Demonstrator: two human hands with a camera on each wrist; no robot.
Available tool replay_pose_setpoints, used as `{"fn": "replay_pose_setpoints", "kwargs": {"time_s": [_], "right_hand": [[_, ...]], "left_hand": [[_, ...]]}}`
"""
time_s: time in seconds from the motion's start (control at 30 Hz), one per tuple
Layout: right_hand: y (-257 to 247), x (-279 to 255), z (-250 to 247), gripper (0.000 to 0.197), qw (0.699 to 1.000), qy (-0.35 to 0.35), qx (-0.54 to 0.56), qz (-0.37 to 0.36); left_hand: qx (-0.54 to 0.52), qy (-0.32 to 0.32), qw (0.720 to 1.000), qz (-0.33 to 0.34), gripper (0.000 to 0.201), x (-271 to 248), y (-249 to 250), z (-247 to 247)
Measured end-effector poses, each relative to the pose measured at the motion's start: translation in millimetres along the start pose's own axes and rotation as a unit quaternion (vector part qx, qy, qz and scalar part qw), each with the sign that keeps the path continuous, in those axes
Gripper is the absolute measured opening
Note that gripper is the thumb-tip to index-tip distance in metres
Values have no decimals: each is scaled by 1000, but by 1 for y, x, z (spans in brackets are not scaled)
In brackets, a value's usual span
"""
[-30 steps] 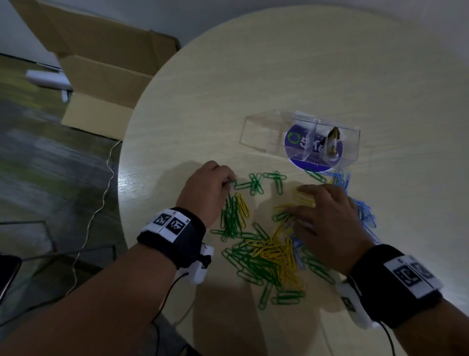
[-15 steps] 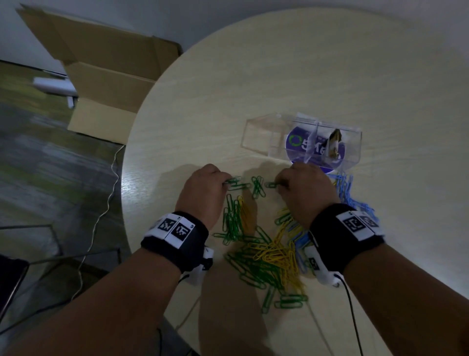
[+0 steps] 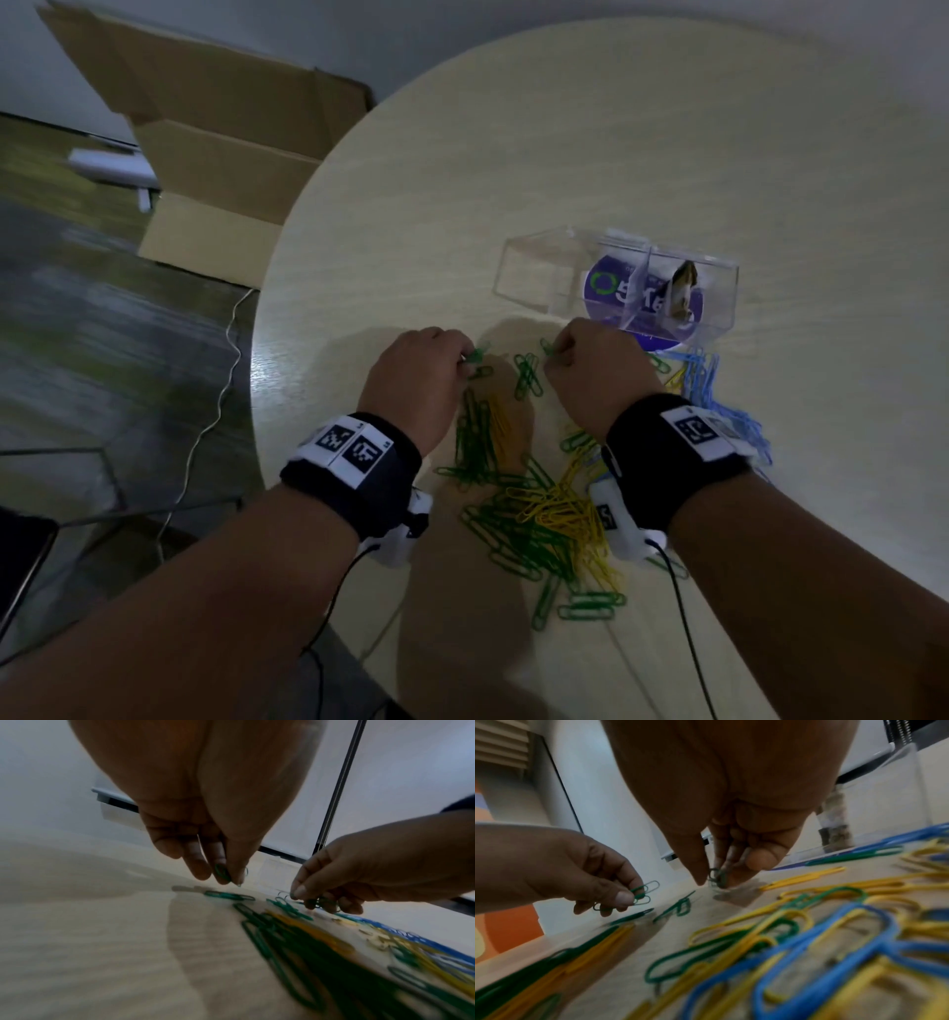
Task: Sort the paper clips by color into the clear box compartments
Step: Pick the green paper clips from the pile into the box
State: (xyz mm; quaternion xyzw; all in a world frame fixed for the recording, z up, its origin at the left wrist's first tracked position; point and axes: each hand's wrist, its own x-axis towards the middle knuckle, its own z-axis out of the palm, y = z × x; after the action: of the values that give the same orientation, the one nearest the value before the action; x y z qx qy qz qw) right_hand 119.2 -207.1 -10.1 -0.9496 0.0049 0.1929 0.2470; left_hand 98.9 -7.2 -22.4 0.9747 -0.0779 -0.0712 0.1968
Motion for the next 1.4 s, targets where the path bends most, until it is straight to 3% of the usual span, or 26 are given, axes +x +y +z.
{"fn": "replay_pose_setpoints", "kwargs": {"time_s": [0.13, 0.27, 0.47, 0.67, 0.8, 0.93, 1.0, 1.1, 1.17, 1.27, 1.33, 1.4], "right_hand": [[-14, -2, 14, 44, 997, -36, -73, -14], [-15, -4, 19, 27, 994, -40, -93, -38], [-6, -13, 17, 25, 992, -36, -100, -72], [9, -24, 8, 19, 995, -44, -56, -75], [21, -28, -32, 18, 998, 50, 25, -38], [26, -11, -82, 16, 980, 177, 92, 12], [25, 5, -92, 16, 979, 181, 90, 21], [21, 20, -93, 25, 987, 140, 79, 19], [22, 14, -92, 27, 984, 159, 75, 10], [38, -19, -83, 15, 969, 240, 58, -21], [56, -44, -64, 16, 971, 233, 36, -46], [73, -57, -39, 35, 985, 157, -38, -53]], "left_hand": [[32, -21, 998, 50, 21, -11, -8, 4], [40, -17, 998, 49, 14, -13, -19, 1], [66, -82, 994, 38, 10, -11, -21, -3], [-67, -45, 996, -23, 9, 5, 7, -18], [-167, 3, 984, -56, 6, 36, 46, -31], [-207, 38, 976, -51, 5, 75, 81, -31], [-214, 42, 974, -54, 6, 88, 90, -25], [-250, 26, 965, -69, 26, 95, 95, -17], [-214, 51, 975, -44, 34, 92, 94, -18], [-123, 91, 988, 21, 25, 66, 82, -25], [-68, 58, 993, 76, 20, 34, 75, -22], [-38, -26, 986, 159, 21, -1, 72, -7]]}}
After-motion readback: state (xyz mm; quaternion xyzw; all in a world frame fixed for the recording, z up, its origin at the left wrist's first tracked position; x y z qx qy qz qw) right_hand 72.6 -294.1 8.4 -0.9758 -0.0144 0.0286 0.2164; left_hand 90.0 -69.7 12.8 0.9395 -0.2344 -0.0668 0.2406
